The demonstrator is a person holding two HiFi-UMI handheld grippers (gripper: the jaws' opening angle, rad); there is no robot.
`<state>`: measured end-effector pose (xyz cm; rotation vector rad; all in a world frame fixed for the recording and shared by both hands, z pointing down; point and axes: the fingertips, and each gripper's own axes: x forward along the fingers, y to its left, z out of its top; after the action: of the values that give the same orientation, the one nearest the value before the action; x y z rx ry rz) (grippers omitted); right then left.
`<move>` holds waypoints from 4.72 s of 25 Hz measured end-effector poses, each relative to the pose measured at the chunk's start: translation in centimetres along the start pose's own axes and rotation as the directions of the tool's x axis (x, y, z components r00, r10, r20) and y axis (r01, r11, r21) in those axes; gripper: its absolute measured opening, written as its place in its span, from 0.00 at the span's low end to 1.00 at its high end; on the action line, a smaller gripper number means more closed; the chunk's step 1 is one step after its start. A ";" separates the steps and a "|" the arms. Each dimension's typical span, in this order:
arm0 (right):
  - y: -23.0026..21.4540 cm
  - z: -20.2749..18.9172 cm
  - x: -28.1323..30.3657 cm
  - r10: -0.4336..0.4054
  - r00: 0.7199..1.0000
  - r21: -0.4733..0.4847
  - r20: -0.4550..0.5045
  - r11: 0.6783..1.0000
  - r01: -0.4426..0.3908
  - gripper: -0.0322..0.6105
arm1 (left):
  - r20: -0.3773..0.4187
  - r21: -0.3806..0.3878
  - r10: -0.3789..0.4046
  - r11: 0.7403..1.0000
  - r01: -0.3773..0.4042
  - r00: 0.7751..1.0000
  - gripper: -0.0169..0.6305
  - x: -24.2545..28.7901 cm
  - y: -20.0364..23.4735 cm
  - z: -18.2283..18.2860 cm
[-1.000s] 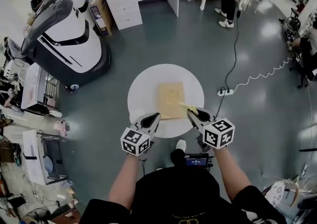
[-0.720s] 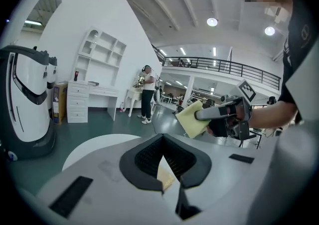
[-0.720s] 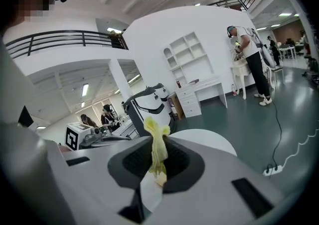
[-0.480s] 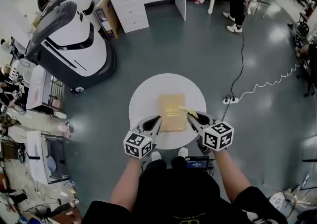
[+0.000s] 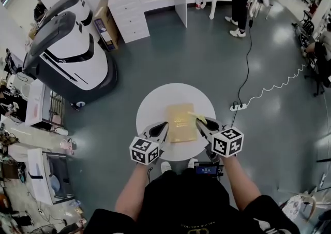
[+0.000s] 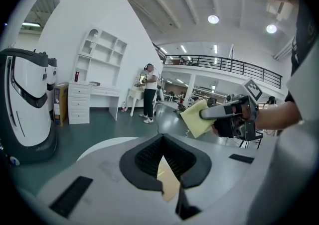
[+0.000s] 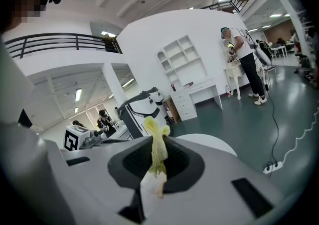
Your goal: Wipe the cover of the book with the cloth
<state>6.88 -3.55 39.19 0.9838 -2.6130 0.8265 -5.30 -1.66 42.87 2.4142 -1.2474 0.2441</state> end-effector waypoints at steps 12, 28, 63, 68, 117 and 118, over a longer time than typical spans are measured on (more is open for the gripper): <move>-0.4 0.0 -0.3 -0.027 1.000 0.021 0.011 0.999 0.027 0.19 | -0.024 0.009 -0.027 1.000 0.027 0.999 0.04 0.7 0.0 -0.3; -4.8 -1.6 0.0 0.022 0.997 0.037 -0.079 0.999 -0.019 0.19 | -0.244 -0.149 0.051 0.985 -0.090 0.968 0.09 3.9 1.6 -5.8; -7.5 -7.5 19.2 -0.039 0.950 0.223 -0.311 0.968 0.113 0.19 | -0.570 -0.399 -0.176 0.913 -0.082 0.803 0.20 8.4 6.0 -20.0; -7.8 -8.9 21.3 -0.035 0.934 0.216 -0.355 0.969 0.118 0.19 | -0.583 -0.385 -0.163 0.918 -0.095 0.796 0.19 8.3 6.2 -20.0; -13.1 -11.7 21.8 -0.346 0.821 -0.182 -0.454 0.938 0.295 0.19 | -0.606 -0.372 -0.123 0.917 -0.143 0.786 0.19 8.4 6.2 -20.0; -13.4 -11.7 21.6 -0.352 0.819 -0.181 -0.453 0.936 0.301 0.19 | -0.606 -0.372 -0.123 0.917 -0.142 0.786 0.19 8.3 6.2 -20.0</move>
<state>-0.25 -16.55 62.88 1.0067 -1.9715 0.7266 -4.87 -2.34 65.41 1.7486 -0.8860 0.6596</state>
